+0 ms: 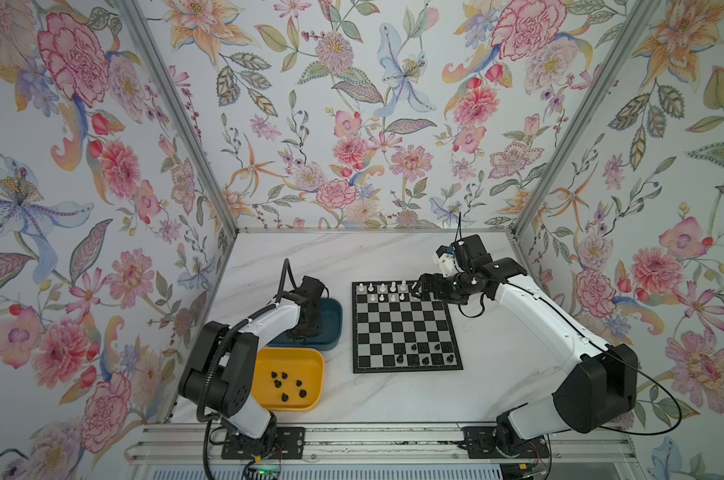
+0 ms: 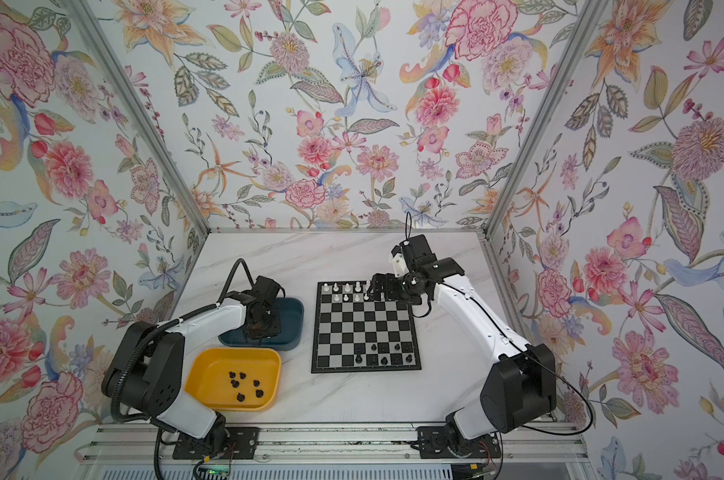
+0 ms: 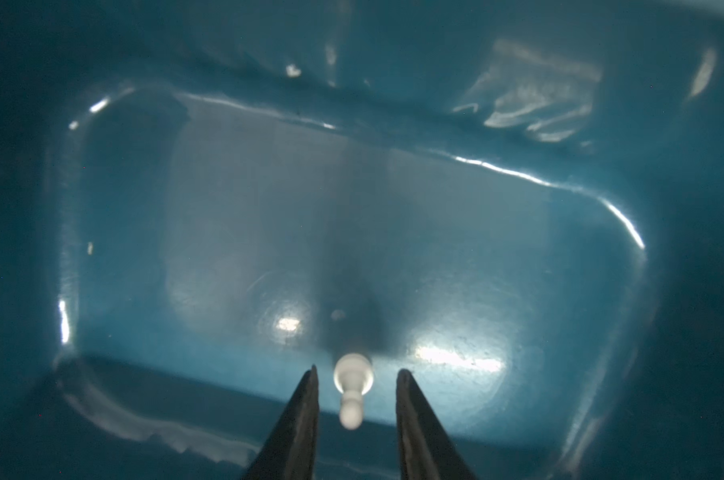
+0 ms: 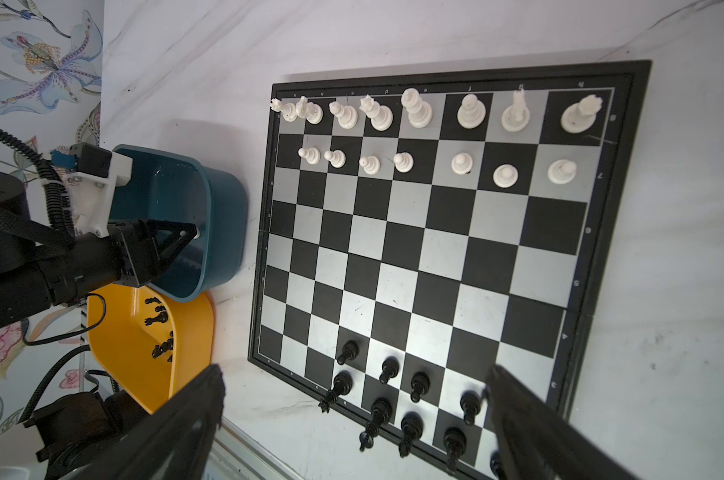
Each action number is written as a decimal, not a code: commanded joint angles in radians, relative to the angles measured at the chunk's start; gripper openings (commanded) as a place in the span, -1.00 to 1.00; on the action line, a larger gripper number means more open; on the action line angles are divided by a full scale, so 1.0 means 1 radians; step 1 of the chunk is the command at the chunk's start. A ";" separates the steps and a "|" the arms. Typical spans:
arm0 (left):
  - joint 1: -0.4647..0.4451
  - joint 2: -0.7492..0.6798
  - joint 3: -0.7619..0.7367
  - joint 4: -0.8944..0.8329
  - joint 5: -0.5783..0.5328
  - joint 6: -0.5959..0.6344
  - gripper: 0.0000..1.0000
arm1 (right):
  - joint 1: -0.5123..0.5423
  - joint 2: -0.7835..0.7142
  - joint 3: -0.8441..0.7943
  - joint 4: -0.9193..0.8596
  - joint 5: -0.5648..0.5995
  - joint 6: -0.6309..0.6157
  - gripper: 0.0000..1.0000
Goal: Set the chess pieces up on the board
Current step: 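Lower the left gripper onto the last white pawn and close on it, then carry the white pawn with the left gripper to the board's corner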
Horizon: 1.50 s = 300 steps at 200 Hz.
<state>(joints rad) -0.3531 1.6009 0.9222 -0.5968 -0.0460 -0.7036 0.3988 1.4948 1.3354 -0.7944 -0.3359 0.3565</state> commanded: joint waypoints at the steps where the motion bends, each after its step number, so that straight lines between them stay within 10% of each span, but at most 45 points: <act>1: 0.013 0.014 -0.013 -0.001 0.012 0.026 -0.34 | 0.008 0.015 0.026 0.000 0.013 0.013 0.98; 148: 0.034 0.048 0.027 -0.007 0.000 0.048 -0.88 | 0.009 0.029 0.033 -0.004 0.011 0.016 0.98; 300: -0.086 0.161 0.465 -0.180 0.017 0.063 -0.87 | 0.007 -0.014 -0.005 0.004 0.035 0.019 0.98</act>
<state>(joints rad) -0.3901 1.7042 1.3205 -0.7300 -0.0330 -0.6464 0.3992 1.5112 1.3407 -0.7944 -0.3244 0.3679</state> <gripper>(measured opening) 0.108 0.989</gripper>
